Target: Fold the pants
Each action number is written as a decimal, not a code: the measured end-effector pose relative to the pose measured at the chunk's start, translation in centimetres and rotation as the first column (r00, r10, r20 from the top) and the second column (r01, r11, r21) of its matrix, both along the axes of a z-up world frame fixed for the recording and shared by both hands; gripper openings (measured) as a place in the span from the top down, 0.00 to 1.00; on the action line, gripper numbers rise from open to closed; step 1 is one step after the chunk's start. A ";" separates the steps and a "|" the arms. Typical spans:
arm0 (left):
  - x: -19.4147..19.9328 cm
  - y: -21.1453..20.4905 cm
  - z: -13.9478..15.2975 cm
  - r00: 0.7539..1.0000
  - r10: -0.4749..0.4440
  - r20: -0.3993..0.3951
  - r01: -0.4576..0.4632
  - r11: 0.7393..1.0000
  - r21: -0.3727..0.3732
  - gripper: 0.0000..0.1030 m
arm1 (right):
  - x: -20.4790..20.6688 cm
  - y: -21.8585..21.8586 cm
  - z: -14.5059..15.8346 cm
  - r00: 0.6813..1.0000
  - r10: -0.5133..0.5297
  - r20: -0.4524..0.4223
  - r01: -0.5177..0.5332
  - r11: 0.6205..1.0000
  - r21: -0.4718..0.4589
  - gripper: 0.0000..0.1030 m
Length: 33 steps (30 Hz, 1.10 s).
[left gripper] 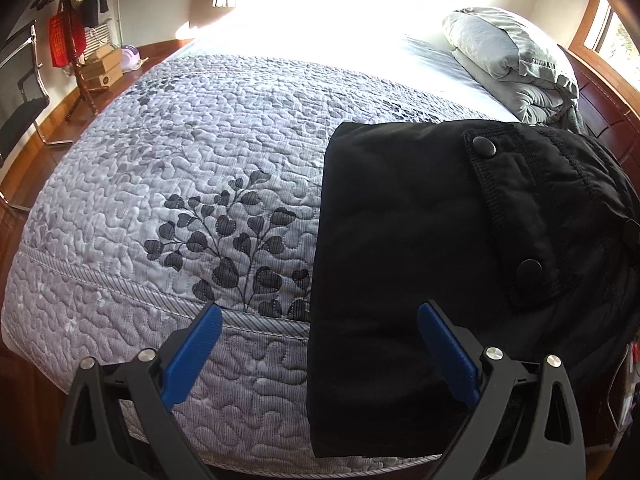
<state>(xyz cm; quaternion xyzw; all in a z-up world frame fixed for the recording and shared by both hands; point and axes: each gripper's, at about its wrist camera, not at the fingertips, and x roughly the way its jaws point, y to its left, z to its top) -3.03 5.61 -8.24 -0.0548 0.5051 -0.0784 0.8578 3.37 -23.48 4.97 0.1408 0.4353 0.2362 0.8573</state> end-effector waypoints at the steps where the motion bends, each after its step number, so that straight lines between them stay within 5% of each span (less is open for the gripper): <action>1: -0.1 -0.2 0.0 1.000 -0.004 0.000 0.004 1.000 0.000 0.04 | -0.2 -0.2 0.1 1.000 -0.005 0.001 0.005 1.000 -0.003 0.83; 17: -0.4 -1.9 0.0 0.999 -0.035 -0.018 0.035 0.999 0.009 0.04 | -1.4 -4.6 -1.4 0.995 -0.094 -0.042 0.091 0.995 -0.051 0.82; 28: -0.5 -3.2 -0.2 0.997 -0.069 -0.029 0.069 0.997 0.018 0.04 | -1.6 -7.7 -8.1 0.968 -0.179 -0.173 0.168 0.983 -0.079 0.80; 33: -0.4 -3.6 -0.4 0.996 -0.076 -0.037 0.077 0.997 0.021 0.04 | -1.2 -8.5 -11.8 0.948 -0.209 -0.238 0.191 0.977 -0.099 0.66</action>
